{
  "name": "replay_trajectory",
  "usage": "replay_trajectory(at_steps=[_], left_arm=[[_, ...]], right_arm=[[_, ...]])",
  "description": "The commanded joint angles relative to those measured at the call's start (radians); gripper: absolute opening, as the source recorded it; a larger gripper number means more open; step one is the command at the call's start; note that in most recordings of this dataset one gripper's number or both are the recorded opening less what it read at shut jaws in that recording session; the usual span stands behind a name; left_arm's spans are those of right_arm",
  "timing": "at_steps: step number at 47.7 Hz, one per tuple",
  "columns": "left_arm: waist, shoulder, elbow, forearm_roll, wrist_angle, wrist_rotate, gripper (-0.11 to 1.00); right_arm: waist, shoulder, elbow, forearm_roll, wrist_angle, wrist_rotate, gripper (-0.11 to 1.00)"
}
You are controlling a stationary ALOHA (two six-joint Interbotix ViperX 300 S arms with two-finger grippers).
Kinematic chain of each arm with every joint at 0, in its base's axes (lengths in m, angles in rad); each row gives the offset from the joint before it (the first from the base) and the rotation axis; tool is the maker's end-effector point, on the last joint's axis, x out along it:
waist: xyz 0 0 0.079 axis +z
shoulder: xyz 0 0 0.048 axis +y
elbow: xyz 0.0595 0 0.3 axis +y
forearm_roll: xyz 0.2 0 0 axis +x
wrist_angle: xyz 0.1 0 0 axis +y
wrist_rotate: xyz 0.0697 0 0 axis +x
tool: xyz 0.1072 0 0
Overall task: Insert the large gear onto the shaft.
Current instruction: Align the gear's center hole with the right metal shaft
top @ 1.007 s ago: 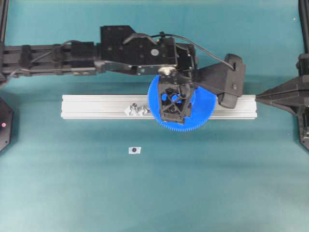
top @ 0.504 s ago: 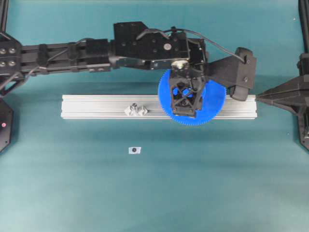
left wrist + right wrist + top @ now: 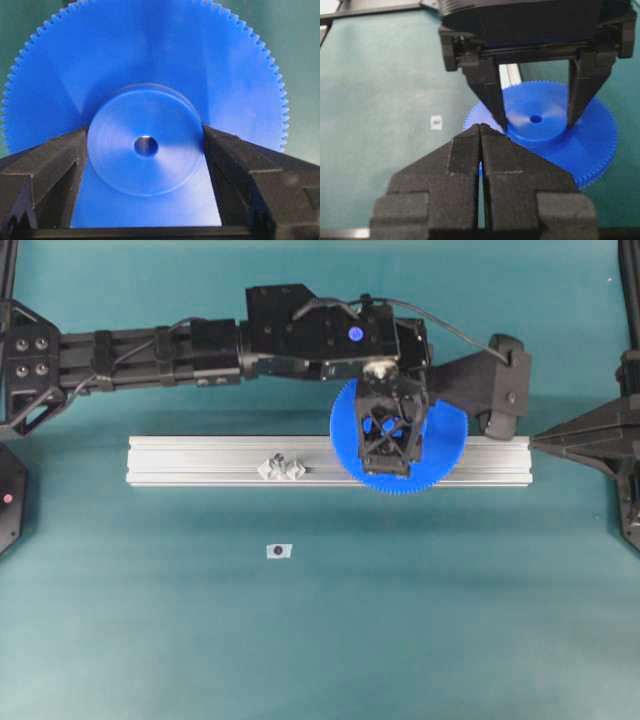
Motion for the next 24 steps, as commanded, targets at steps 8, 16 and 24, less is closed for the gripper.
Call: replay_trajectory(at_steps=[8,16,24], left_arm=[[0.006,-0.031,-0.041,-0.008,-0.017,-0.009,0.76],[0.006,-0.028,-0.041,-0.008,-0.021,-0.012,0.76],[0.006,-0.026,-0.028,-0.008,-0.021,-0.015,0.76]], right_arm=[[-0.003,0.006,-0.011,0.0,-0.005,0.008,0.0],[-0.003,0.006,-0.009,0.0,-0.005,0.008,0.0],[-0.003,0.006,-0.009,0.0,-0.005,0.008,0.0]])
